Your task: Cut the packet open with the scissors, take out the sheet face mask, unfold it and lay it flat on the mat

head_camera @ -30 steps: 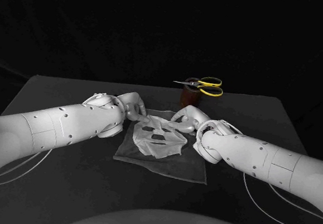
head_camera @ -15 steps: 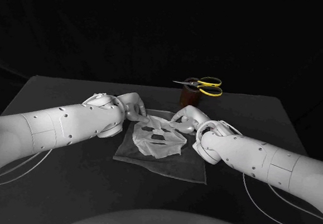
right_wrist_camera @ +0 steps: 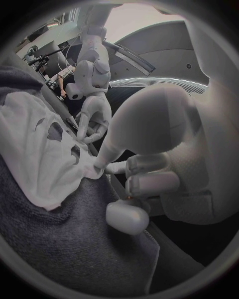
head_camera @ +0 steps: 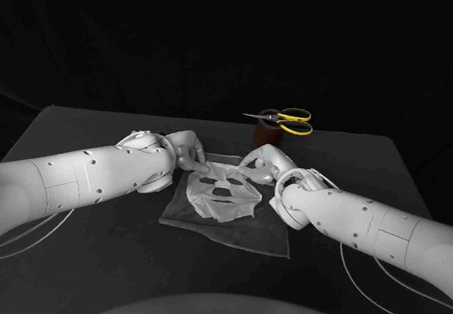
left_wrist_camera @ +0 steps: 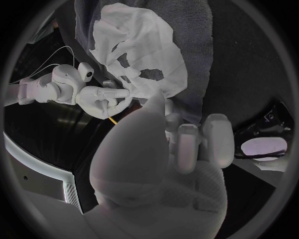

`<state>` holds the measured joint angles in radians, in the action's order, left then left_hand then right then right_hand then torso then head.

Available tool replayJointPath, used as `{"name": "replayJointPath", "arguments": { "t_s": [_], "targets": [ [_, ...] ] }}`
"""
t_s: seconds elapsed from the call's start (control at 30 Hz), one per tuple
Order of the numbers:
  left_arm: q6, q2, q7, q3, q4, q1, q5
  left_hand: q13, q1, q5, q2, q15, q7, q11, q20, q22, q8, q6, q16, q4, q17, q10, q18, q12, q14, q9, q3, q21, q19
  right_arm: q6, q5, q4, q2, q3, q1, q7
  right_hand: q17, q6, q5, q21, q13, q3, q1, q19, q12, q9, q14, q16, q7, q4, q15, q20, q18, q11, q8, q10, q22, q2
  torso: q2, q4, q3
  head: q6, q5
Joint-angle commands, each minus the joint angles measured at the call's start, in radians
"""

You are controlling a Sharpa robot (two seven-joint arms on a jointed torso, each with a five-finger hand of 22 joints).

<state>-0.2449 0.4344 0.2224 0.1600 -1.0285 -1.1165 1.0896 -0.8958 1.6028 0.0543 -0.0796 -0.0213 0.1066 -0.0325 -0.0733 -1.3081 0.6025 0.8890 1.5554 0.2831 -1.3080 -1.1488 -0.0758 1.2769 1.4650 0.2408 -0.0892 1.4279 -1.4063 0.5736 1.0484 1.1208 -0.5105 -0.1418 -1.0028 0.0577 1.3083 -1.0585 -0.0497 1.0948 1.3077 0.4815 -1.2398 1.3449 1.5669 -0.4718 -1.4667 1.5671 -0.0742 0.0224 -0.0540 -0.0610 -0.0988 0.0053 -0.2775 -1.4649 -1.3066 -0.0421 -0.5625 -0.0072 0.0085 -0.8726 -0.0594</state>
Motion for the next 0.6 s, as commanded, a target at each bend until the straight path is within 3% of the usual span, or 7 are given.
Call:
{"name": "replayJointPath", "arguments": {
  "t_s": [0.03, 0.2, 0.33, 0.37, 0.43, 0.5, 0.6],
  "targets": [
    [0.017, -0.005, -0.01, 0.0, 0.0, 0.0, 0.0, -0.008, 0.022, -0.005, 0.009, -0.011, 0.0, 0.003, 0.004, -0.019, -0.007, 0.013, 0.005, 0.0, -0.236, -0.015, 0.014, 0.005, 0.098, -0.004, -0.021, 0.004, -0.004, 0.034, -0.008, -0.003, 0.002, 0.0, 0.0, -0.026, 0.263, -0.01, 0.001, 0.005, 0.263, 0.011, -0.002, 0.002, 0.004, -0.006, -0.104, 0.004, 0.003, -0.001, -0.008, 0.01, -0.003, -0.009, -0.009, -0.106, -0.001, 0.014, 0.0, -0.0002, 0.0004, 0.0, 0.001],
    [0.01, -0.008, -0.014, 0.002, 0.003, 0.0, -0.001, -0.037, 0.051, -0.005, 0.02, -0.016, -0.005, 0.007, 0.008, -0.022, -0.013, 0.031, 0.006, -0.004, -0.238, -0.033, 0.015, 0.013, 0.098, -0.011, -0.083, 0.006, -0.007, 0.028, -0.004, -0.006, 0.003, 0.0, 0.0, -0.021, 0.263, -0.013, 0.001, 0.002, 0.263, 0.033, -0.009, 0.002, 0.004, -0.013, -0.104, 0.004, 0.004, 0.005, -0.01, 0.013, -0.003, -0.011, -0.017, -0.106, -0.001, 0.029, 0.0, -0.0011, 0.0, 0.0, 0.002],
    [-0.003, -0.009, -0.018, 0.015, 0.006, 0.0, -0.005, -0.063, 0.065, -0.005, 0.01, -0.02, -0.007, 0.01, 0.013, -0.03, -0.003, 0.053, 0.006, -0.014, -0.24, -0.054, 0.017, 0.017, 0.099, -0.006, -0.175, 0.011, -0.012, 0.021, 0.0, -0.012, 0.004, 0.001, -0.001, -0.014, 0.263, -0.013, 0.001, 0.0, 0.263, 0.043, -0.01, 0.001, 0.004, -0.015, -0.104, 0.004, 0.004, 0.007, -0.01, 0.014, -0.003, -0.011, -0.019, -0.106, 0.0, 0.034, 0.0, -0.0008, 0.0, 0.0, 0.002],
    [-0.007, -0.01, -0.019, 0.018, 0.008, 0.0, -0.006, -0.073, 0.051, -0.003, -0.017, -0.017, -0.004, 0.011, 0.014, -0.033, 0.002, 0.052, 0.006, -0.018, -0.24, -0.066, 0.017, 0.017, 0.099, -0.002, -0.238, 0.013, -0.014, 0.019, 0.0, -0.014, 0.004, 0.001, -0.001, -0.013, 0.263, -0.013, 0.001, 0.0, 0.263, 0.043, -0.01, 0.001, 0.004, -0.015, -0.104, 0.004, 0.004, 0.007, -0.01, 0.014, -0.003, -0.011, -0.019, -0.106, 0.0, 0.034, 0.0, -0.0008, 0.0002, 0.0, 0.002],
    [-0.015, -0.012, -0.022, 0.023, 0.012, 0.0, -0.009, -0.095, 0.043, -0.004, -0.031, -0.018, -0.003, 0.011, 0.014, -0.036, 0.011, 0.053, 0.007, -0.028, -0.24, -0.083, 0.018, 0.023, 0.099, 0.006, -0.297, 0.015, -0.016, 0.017, 0.001, -0.018, 0.005, 0.001, -0.001, -0.012, 0.263, -0.013, 0.001, -0.003, 0.263, 0.043, -0.01, 0.0, 0.004, -0.016, -0.104, 0.004, 0.004, 0.007, -0.01, 0.014, -0.003, -0.011, -0.02, -0.106, 0.001, 0.034, 0.0, -0.0012, 0.0004, 0.0, 0.002],
    [-0.023, -0.013, -0.025, 0.026, 0.015, 0.0, -0.012, -0.11, -0.008, -0.005, -0.076, -0.018, -0.002, 0.01, 0.013, -0.039, 0.032, 0.049, 0.006, -0.05, -0.24, -0.097, 0.019, 0.024, 0.099, 0.024, -0.418, 0.017, -0.018, 0.016, 0.001, -0.02, 0.005, 0.001, -0.002, -0.012, 0.263, -0.013, 0.001, -0.003, 0.263, 0.043, -0.01, 0.0, 0.004, -0.016, -0.104, 0.004, 0.004, 0.007, -0.01, 0.014, -0.003, -0.011, -0.02, -0.106, 0.001, 0.034, 0.0, -0.0014, 0.0005, 0.0, 0.002],
    [-0.036, -0.012, -0.03, 0.03, 0.016, 0.0, -0.021, -0.128, -0.06, -0.004, -0.106, -0.02, -0.008, 0.007, 0.014, -0.042, 0.049, 0.045, 0.006, -0.088, -0.238, -0.109, 0.019, 0.028, 0.099, 0.04, -0.529, 0.019, -0.02, 0.015, 0.0, -0.024, 0.006, 0.001, -0.002, -0.012, 0.263, -0.013, 0.001, -0.007, 0.263, 0.044, -0.008, -0.003, 0.004, -0.016, -0.104, 0.004, 0.003, 0.007, -0.01, 0.014, -0.004, -0.011, -0.02, -0.106, 0.004, 0.033, 0.0, -0.0013, 0.0007, 0.0, 0.002]
  ]
}}
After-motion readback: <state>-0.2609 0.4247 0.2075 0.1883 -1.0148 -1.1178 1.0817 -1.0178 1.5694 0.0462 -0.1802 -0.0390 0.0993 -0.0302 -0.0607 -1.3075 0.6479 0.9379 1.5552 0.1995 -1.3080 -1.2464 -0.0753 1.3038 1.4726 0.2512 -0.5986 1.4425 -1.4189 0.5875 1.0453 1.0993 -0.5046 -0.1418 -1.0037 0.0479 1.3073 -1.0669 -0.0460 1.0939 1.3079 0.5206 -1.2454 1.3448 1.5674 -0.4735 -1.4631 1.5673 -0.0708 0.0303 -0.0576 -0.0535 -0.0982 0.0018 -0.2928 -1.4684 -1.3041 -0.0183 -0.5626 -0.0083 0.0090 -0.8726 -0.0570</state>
